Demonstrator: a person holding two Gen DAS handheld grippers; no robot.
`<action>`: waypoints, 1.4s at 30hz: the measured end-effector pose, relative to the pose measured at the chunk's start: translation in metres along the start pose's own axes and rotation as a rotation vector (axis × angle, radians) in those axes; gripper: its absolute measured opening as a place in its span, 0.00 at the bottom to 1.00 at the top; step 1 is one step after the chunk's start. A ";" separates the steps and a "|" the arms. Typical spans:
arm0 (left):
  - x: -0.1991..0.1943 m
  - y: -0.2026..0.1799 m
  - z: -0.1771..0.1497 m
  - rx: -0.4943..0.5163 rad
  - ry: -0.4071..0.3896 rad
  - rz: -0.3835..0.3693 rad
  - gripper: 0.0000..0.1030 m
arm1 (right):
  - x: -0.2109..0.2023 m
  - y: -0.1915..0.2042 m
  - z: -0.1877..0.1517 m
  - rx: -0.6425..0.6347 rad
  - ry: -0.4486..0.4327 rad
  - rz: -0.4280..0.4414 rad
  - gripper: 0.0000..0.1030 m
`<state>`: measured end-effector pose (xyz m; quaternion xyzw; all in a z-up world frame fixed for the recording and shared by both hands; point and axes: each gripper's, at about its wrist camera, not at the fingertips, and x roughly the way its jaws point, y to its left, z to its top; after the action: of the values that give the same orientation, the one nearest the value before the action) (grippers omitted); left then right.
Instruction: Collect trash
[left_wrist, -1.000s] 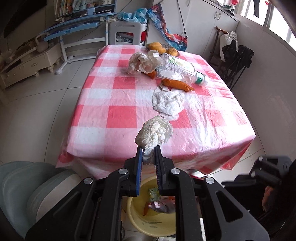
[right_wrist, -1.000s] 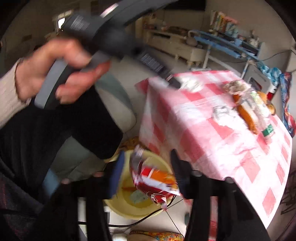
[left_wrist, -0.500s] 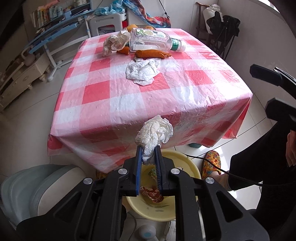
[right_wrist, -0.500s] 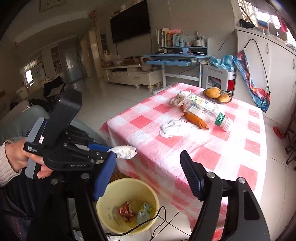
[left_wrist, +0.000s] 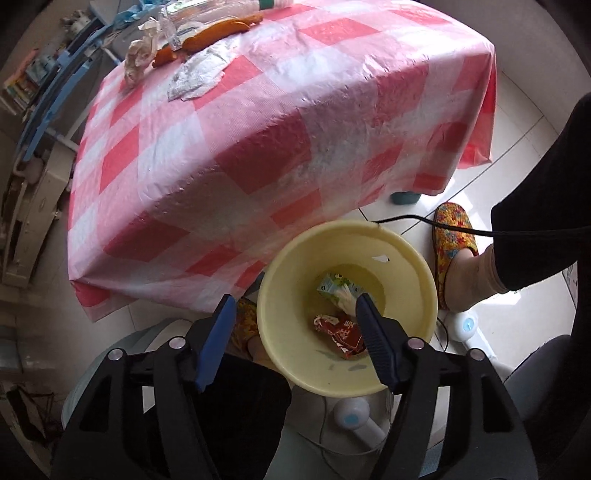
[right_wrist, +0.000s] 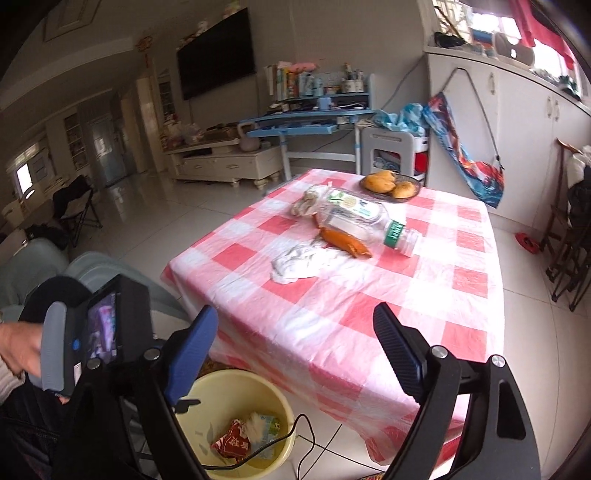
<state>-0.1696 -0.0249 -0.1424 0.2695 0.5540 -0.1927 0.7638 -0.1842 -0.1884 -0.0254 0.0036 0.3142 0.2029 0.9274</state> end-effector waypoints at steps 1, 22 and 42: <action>-0.004 0.005 0.001 -0.026 -0.022 -0.007 0.66 | 0.002 -0.003 0.001 0.017 0.001 -0.007 0.81; -0.063 0.157 0.041 -0.680 -0.462 0.049 0.93 | 0.048 0.028 0.002 -0.115 0.066 -0.136 0.90; -0.069 0.117 0.050 -0.513 -0.474 0.063 0.93 | 0.057 0.046 -0.005 -0.214 0.081 -0.191 0.92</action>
<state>-0.0846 0.0353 -0.0414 0.0335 0.3828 -0.0806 0.9197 -0.1632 -0.1247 -0.0559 -0.1335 0.3267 0.1462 0.9242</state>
